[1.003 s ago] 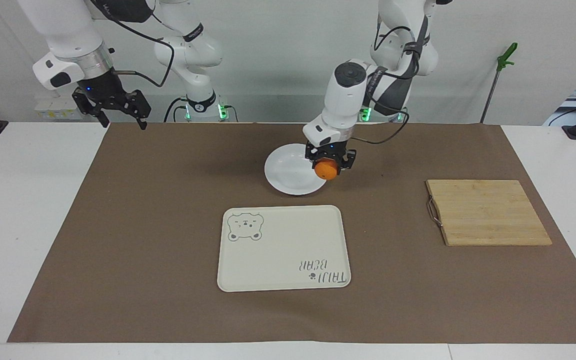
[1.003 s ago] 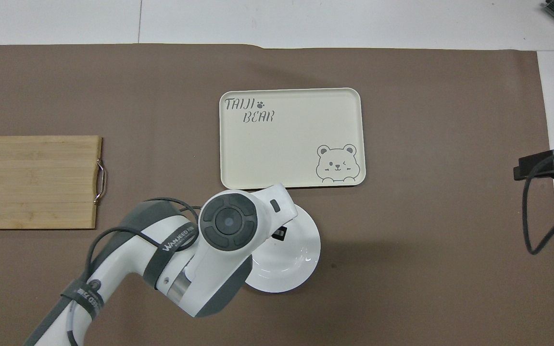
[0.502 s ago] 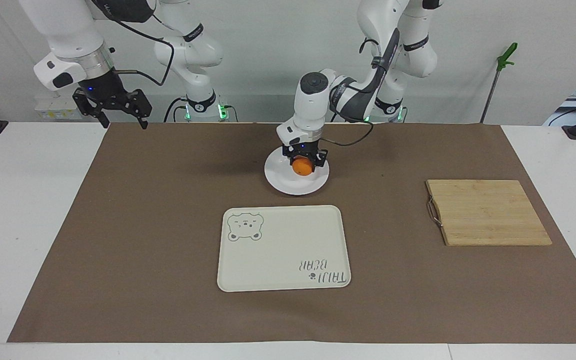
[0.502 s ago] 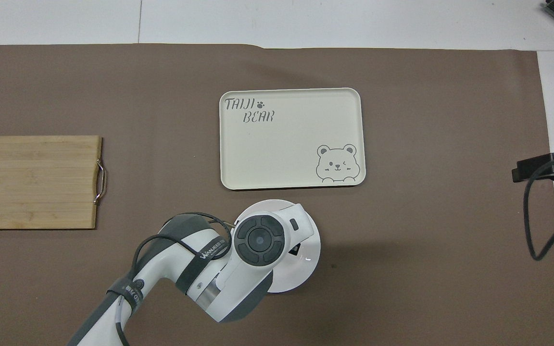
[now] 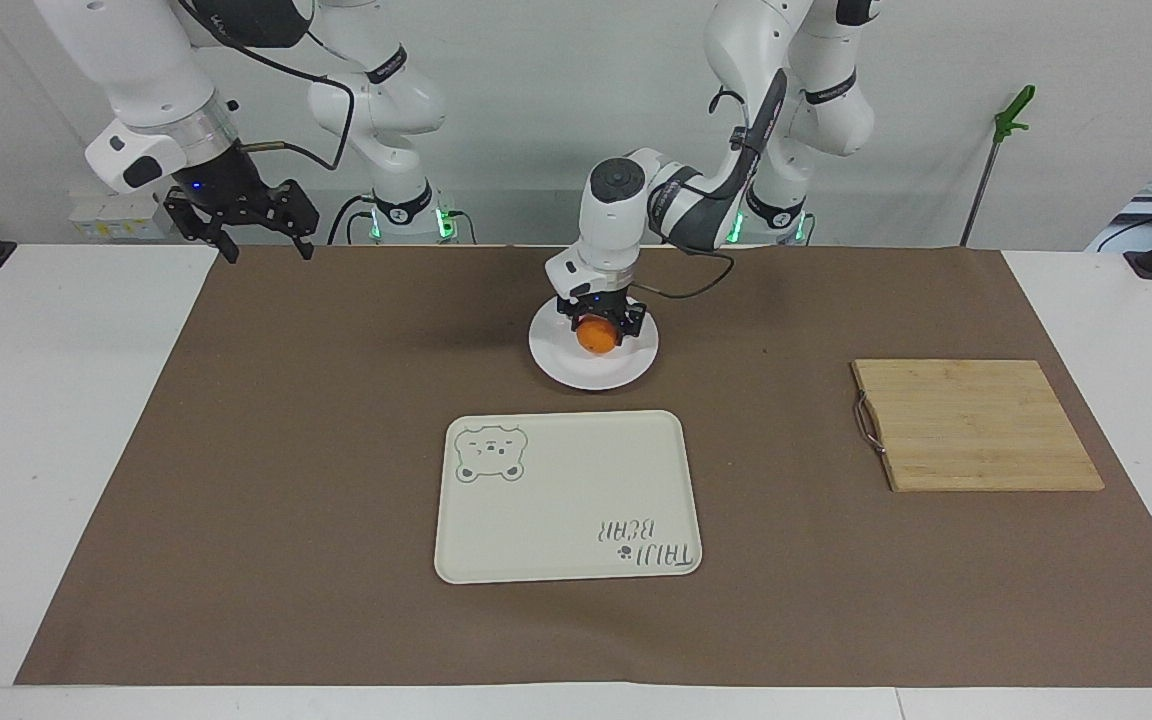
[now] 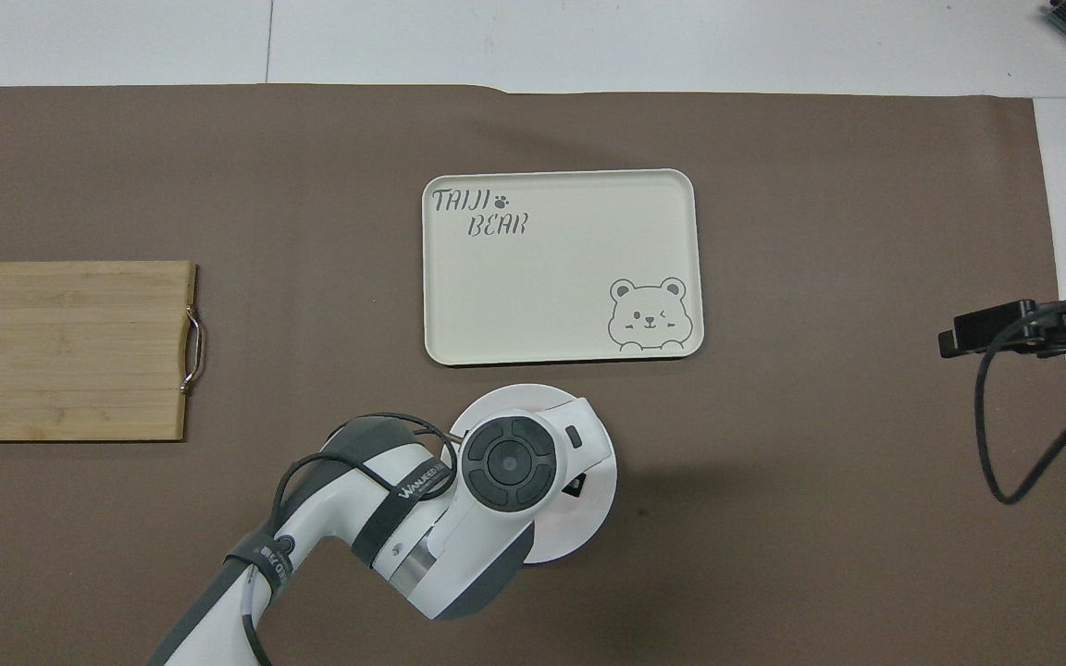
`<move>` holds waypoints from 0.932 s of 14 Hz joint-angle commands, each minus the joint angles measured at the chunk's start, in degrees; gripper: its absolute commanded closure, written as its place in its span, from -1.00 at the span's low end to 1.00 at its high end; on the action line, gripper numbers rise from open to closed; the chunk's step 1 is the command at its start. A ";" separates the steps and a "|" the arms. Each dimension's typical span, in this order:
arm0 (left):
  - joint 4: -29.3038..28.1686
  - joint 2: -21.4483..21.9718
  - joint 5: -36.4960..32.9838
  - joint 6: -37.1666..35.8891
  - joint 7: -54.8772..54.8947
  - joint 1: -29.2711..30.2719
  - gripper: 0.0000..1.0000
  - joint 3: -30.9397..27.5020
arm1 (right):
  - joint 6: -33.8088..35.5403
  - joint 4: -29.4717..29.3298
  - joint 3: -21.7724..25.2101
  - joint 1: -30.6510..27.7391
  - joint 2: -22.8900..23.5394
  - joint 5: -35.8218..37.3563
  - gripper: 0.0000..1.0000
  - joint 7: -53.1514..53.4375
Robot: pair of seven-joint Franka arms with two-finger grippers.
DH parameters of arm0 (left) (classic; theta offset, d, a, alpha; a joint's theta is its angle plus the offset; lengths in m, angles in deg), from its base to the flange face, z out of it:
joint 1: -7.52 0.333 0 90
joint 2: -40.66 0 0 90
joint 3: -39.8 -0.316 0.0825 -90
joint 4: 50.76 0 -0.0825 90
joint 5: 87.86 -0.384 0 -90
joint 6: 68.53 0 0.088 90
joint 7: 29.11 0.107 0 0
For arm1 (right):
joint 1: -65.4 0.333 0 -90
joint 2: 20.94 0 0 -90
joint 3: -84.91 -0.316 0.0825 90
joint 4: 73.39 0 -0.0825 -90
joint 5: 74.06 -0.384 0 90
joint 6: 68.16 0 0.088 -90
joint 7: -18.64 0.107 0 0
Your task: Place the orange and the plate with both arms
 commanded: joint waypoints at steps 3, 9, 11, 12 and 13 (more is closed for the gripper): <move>1.48 2.64 0.78 -0.43 0.62 0.31 -1.00 -1.78 | -4.27 6.49 0.21 -0.41 -1.24 -11.87 -1.00 -1.34; 5.51 7.05 -1.23 -3.07 1.75 11.81 -1.00 -1.87 | -11.22 19.48 0.12 0.38 -1.24 -29.43 -1.00 -10.28; 10.16 7.13 -4.39 -6.57 3.77 15.86 -1.00 -1.78 | -14.90 25.28 0.12 1.78 -1.68 -34.20 -1.00 -14.94; 12.71 6.87 -4.49 -8.68 5.17 17.53 -1.00 -1.78 | -16.48 27.57 0.12 1.87 -1.94 -36.04 -1.00 -16.44; 15.26 6.87 -4.58 -10.88 7.10 19.38 -1.00 -1.87 | -17.63 29.51 0.12 2.39 -2.20 -38.41 -1.00 -17.24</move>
